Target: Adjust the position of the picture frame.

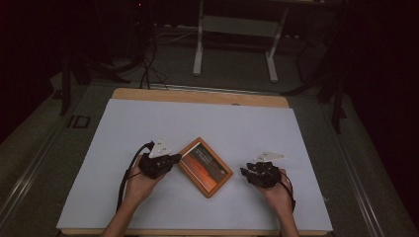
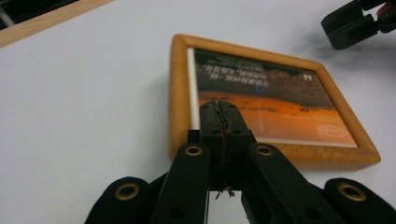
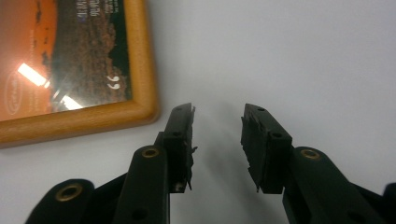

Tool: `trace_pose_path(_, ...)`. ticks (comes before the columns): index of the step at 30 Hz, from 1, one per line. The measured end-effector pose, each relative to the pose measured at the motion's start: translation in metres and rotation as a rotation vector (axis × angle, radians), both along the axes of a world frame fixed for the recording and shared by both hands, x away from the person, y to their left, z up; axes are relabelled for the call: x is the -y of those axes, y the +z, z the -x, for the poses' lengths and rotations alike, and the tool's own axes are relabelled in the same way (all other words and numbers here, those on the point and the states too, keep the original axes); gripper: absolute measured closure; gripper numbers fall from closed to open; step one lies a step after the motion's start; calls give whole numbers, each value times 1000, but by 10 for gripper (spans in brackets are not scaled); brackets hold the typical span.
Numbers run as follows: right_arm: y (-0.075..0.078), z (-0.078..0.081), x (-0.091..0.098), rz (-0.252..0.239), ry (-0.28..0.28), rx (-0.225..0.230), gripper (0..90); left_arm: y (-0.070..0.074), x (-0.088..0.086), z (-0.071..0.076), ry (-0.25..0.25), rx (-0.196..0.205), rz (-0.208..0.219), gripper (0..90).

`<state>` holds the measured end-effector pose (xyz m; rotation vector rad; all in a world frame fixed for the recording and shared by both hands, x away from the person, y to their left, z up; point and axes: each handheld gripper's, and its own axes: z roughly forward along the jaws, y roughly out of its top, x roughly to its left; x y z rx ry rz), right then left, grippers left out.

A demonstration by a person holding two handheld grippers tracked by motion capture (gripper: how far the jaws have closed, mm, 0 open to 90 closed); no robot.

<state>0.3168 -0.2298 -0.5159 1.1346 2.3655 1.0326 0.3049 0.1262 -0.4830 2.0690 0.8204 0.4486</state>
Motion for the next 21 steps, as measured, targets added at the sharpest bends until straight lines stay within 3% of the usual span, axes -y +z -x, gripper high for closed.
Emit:
trace_pose_path(10,1,2,-6,7,35,-10,661,-11,16,-13,-9,-21,-83,900)
trace_pose_path(21,2,6,-13,22,83,-10,663,-13,16,-14,-17,-28,-75,900)
